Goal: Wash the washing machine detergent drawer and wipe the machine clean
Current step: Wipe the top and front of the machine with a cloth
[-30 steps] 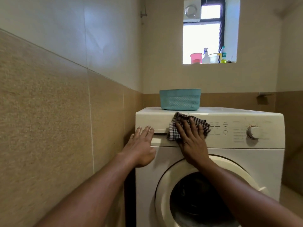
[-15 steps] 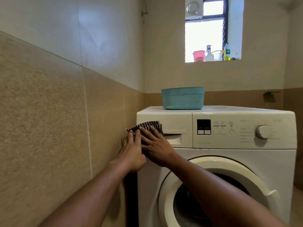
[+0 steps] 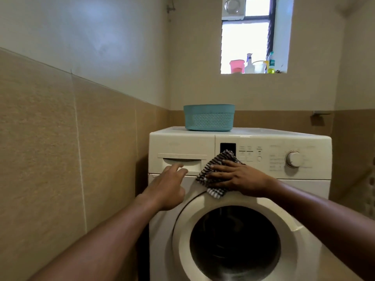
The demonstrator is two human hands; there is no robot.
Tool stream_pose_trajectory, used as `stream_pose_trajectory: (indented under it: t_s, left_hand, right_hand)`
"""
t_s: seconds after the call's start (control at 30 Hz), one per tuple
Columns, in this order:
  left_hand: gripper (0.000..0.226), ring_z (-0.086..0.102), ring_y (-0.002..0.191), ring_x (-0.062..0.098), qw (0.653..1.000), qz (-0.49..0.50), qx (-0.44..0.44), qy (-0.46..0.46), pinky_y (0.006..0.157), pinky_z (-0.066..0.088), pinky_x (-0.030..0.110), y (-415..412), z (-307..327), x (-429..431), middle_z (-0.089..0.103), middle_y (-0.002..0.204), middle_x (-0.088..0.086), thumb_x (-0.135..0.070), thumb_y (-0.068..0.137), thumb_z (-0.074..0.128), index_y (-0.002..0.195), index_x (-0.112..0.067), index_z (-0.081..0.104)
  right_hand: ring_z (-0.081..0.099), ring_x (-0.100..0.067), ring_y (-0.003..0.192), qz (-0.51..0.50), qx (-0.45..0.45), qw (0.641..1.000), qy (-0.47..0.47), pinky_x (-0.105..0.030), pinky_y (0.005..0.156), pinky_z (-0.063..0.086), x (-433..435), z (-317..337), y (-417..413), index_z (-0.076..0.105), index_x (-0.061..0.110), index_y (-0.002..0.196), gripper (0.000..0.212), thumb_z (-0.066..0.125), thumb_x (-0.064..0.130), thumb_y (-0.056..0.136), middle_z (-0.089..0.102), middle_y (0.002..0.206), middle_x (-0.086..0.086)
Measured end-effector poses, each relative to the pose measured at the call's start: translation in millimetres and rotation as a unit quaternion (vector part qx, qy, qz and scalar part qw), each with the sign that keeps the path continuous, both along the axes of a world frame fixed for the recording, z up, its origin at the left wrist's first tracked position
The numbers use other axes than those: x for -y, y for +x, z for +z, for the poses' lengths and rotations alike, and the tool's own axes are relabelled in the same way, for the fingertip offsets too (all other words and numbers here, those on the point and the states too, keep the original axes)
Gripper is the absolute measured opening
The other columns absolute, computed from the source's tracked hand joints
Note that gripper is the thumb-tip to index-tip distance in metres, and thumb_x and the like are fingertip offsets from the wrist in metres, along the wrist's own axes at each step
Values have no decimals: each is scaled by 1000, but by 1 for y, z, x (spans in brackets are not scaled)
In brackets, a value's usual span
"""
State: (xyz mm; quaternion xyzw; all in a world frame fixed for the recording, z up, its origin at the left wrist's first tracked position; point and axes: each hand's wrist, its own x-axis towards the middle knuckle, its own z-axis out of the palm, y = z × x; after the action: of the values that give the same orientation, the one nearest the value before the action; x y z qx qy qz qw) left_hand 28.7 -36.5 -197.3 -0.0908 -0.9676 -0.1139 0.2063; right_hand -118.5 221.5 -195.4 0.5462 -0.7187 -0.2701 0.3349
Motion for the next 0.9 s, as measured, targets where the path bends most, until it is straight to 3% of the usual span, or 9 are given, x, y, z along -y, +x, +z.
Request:
stream_pose_trajectory:
  t_s: [0.23, 0.37, 0.43, 0.47, 0.53, 0.6, 0.67, 0.77, 0.9]
  left_hand:
    - [36, 60, 114, 20, 986, -104, -128, 6, 97, 51, 38, -38, 33, -70, 66, 122, 2, -10, 87, 52, 119, -11, 69]
    - [37, 62, 108, 22, 971, -121, -192, 75, 88, 55, 43, -64, 70, -98, 67, 118, 3, -13, 84, 53, 118, -10, 68]
    - [47, 57, 117, 21, 960, -112, -200, 160, 97, 52, 43, -76, 96, -106, 58, 130, 4, -18, 84, 56, 131, -13, 58]
    - [57, 50, 127, 20, 954, -107, -187, 208, 105, 47, 41, -82, 111, -108, 49, 140, 3, -23, 85, 62, 140, -16, 48]
    - [89, 28, 143, 14, 950, -108, -129, 264, 116, 30, 32, -92, 146, -111, 24, 158, -3, -36, 83, 75, 155, -24, 23]
    - [108, 12, 148, 8, 953, -102, -64, 278, 118, 18, 31, -99, 183, -113, 6, 164, -12, -49, 78, 79, 159, -35, 9]
    - [102, 12, 151, 12, 943, -103, -7, 316, 119, 18, 37, -104, 218, -113, 10, 166, -11, -56, 78, 75, 158, -39, 15]
    - [94, 30, 147, 17, 899, -121, 153, 393, 118, 28, 39, -117, 273, -115, 32, 161, -6, -52, 75, 79, 155, -35, 32]
    - [63, 66, 109, 18, 792, -157, 370, 460, 96, 52, 38, -117, 330, -117, 72, 118, 5, -46, 74, 83, 122, -8, 68]
  right_hand:
    - [42, -28, 140, 22, -34, 999, 15, -52, 114, 33, -70, 63, -3, 63, 29, 130, 52, 73, 9, 83, 52, 146, 0]
    - [49, -39, 133, -33, 24, 984, -175, -52, 105, 44, -98, 140, -17, 64, 21, 132, 60, 68, -8, 80, 52, 145, -12]
    - [57, -38, 123, -64, 124, 933, -331, -43, 98, 52, -96, 177, -17, 61, 20, 133, 57, 61, -9, 84, 55, 141, -16]
    - [65, -36, 109, -71, 215, 878, -421, -35, 86, 57, -90, 194, -15, 58, 19, 132, 52, 60, -6, 86, 61, 132, -18]
    - [69, -35, 92, -91, 450, 698, -549, -32, 64, 60, -82, 224, -12, 49, 12, 128, 42, 61, 1, 90, 66, 113, -20]
    - [68, -41, 98, -120, 651, 493, -564, -50, 75, 59, -79, 239, -12, 50, 4, 126, 39, 64, 14, 91, 67, 111, -23]
    - [68, -37, 91, -142, 770, 357, -509, -48, 74, 56, -76, 246, -2, 54, 0, 129, 46, 60, 28, 93, 69, 110, -22]
    - [67, -31, 86, -111, 865, 194, -450, -37, 72, 55, -74, 268, 10, 56, -4, 127, 52, 52, 34, 93, 67, 110, -23]
    - [64, -30, 96, -51, 921, 70, -380, -38, 89, 49, -81, 315, 22, 66, -2, 118, 61, 50, 52, 94, 66, 112, -20]
